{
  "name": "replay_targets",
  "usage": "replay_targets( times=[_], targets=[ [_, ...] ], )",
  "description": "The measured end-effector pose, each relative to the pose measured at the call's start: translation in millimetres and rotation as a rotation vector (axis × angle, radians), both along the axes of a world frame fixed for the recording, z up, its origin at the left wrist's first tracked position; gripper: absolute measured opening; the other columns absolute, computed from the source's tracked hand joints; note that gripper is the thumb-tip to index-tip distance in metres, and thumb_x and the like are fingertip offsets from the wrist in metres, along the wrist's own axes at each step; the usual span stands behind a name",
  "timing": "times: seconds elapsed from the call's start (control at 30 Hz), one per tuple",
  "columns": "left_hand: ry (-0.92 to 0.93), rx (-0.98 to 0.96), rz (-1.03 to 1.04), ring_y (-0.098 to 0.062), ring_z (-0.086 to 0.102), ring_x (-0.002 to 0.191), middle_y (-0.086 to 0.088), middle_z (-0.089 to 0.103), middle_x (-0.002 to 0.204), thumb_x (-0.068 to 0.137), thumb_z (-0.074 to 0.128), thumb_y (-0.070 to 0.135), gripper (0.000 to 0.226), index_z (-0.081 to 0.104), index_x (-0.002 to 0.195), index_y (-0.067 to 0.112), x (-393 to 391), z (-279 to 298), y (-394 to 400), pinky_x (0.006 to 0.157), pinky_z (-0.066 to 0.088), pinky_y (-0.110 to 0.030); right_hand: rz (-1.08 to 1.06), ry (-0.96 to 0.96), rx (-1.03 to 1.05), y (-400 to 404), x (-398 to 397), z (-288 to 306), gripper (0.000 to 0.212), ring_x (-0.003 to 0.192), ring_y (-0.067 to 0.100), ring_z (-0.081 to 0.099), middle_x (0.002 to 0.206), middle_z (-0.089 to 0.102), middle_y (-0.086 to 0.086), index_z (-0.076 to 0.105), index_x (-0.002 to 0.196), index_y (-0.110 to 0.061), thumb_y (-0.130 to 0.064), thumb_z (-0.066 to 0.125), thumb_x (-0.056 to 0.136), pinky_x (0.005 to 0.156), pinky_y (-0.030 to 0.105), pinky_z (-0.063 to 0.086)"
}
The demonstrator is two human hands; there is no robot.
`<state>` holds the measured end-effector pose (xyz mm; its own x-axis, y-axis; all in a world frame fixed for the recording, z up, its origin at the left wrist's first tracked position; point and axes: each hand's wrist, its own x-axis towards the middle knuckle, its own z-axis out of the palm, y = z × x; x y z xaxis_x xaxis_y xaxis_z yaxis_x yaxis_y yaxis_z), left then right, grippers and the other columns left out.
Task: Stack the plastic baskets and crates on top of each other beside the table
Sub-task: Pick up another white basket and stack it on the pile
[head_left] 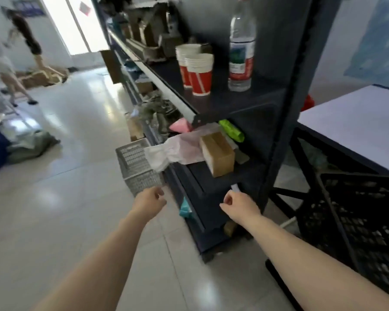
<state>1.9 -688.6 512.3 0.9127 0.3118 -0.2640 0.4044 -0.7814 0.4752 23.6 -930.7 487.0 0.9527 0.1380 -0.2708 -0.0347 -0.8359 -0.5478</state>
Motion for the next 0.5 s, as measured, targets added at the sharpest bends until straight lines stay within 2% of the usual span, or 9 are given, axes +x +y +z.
replay_targets(
  times=[0.13,0.23,0.3,0.43,0.5],
  targets=[
    [0.013,0.045,0.16,-0.027,0.058,0.112,-0.007,0.063,0.118,0.084,0.059,0.021,0.037,0.06,0.121,0.016,-53,12,124,0.092,0.045,-0.031,0.172,0.012,0.003,136,-10,4,0.009,0.095,0.025,0.061,0.094,0.063,0.002,0.054,0.083,-0.022,-0.03,0.056,0.087,0.075,0.03,0.046],
    [0.019,0.086,0.247,-0.025,0.058,0.112,-0.005,0.062,0.12,0.085,0.058,0.022,0.037,0.059,0.122,0.018,-84,16,206,0.087,0.044,-0.028,0.261,0.008,0.004,231,-18,-1,0.006,0.103,0.028,0.062,0.108,0.067,0.007,0.058,0.087,-0.022,-0.028,0.056,0.085,0.078,0.029,0.046],
    [0.026,0.108,0.282,-0.023,0.058,0.111,-0.003,0.061,0.121,0.085,0.057,0.024,0.037,0.058,0.122,0.02,-98,15,255,0.083,0.042,-0.027,0.291,0.004,0.014,286,-21,-5,0.006,0.105,0.029,0.061,0.109,0.067,0.009,0.058,0.086,-0.023,-0.029,0.056,0.085,0.082,0.029,0.047],
    [0.046,0.077,0.338,-0.026,0.059,0.108,-0.006,0.061,0.119,0.085,0.058,0.024,0.035,0.059,0.12,0.018,-107,6,328,0.09,0.047,-0.032,0.272,0.024,0.06,368,-15,-13,0.017,0.104,0.027,0.062,0.107,0.069,0.008,0.064,0.094,-0.018,-0.029,0.059,0.082,0.084,0.029,0.048],
    [0.057,0.05,0.364,-0.027,0.059,0.108,-0.008,0.061,0.12,0.085,0.058,0.022,0.035,0.059,0.12,0.016,-101,1,356,0.091,0.047,-0.032,0.287,0.046,0.06,399,-3,-15,0.013,0.104,0.026,0.061,0.108,0.068,0.007,0.062,0.091,-0.019,-0.029,0.059,0.083,0.083,0.029,0.046]
  ],
)
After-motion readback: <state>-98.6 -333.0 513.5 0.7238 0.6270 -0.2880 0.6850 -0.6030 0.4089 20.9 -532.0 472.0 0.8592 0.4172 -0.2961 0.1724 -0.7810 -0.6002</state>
